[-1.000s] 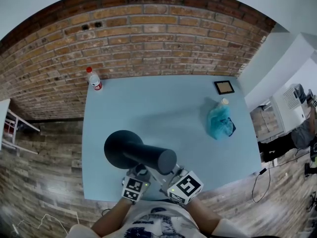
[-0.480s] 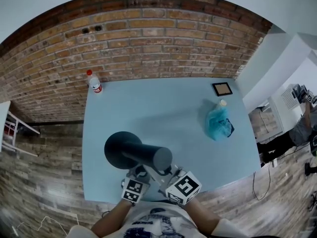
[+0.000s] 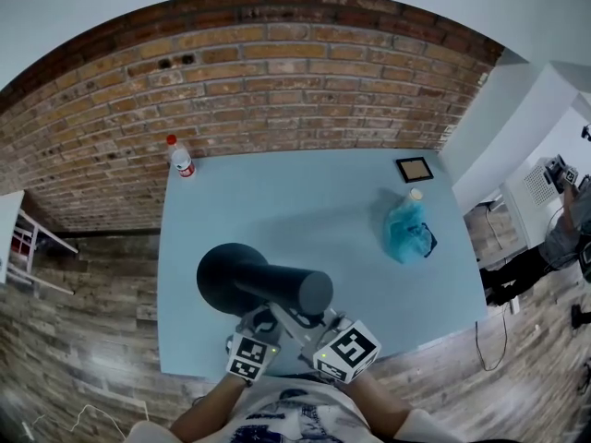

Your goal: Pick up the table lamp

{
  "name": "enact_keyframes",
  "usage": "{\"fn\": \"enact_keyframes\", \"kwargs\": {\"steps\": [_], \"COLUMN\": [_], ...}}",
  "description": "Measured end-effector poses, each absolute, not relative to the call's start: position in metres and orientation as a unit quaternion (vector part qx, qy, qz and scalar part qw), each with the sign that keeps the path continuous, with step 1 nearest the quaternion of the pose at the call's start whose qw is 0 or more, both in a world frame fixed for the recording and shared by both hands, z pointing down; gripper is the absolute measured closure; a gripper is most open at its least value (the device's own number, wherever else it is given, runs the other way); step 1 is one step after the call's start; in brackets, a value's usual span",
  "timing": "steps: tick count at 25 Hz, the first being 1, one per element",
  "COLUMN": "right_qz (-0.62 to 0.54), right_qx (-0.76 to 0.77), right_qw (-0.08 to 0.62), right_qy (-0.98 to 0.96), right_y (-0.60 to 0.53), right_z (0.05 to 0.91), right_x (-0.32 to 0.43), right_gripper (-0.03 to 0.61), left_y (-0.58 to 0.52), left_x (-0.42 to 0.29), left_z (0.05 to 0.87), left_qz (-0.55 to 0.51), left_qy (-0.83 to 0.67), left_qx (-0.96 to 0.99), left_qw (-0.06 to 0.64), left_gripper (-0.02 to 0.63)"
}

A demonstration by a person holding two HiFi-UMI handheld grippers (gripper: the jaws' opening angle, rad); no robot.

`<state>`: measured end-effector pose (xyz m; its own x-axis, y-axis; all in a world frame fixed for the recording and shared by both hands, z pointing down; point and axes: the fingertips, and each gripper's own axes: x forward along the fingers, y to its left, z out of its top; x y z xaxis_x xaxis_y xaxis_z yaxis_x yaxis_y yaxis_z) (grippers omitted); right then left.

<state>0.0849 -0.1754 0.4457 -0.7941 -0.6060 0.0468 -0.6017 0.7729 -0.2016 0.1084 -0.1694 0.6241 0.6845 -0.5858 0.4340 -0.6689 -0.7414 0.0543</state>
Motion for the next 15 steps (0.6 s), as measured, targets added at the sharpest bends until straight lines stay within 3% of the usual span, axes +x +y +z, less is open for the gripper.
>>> {"fn": "enact_keyframes", "kwargs": {"steps": [15], "right_qz": [-0.072], "right_qx": [-0.321], "right_qw": [0.032], "right_qy": [0.944], "right_y": [-0.174], "right_z": [0.401], "right_x": [0.096], "right_gripper": [0.532], "left_y": [-0.173], "left_x": [0.117], "left_z": [0.581], "left_qz": [0.187], "left_qy": [-0.345], "left_qx": [0.916], "left_qw": [0.083], "left_gripper": [0.575]}}
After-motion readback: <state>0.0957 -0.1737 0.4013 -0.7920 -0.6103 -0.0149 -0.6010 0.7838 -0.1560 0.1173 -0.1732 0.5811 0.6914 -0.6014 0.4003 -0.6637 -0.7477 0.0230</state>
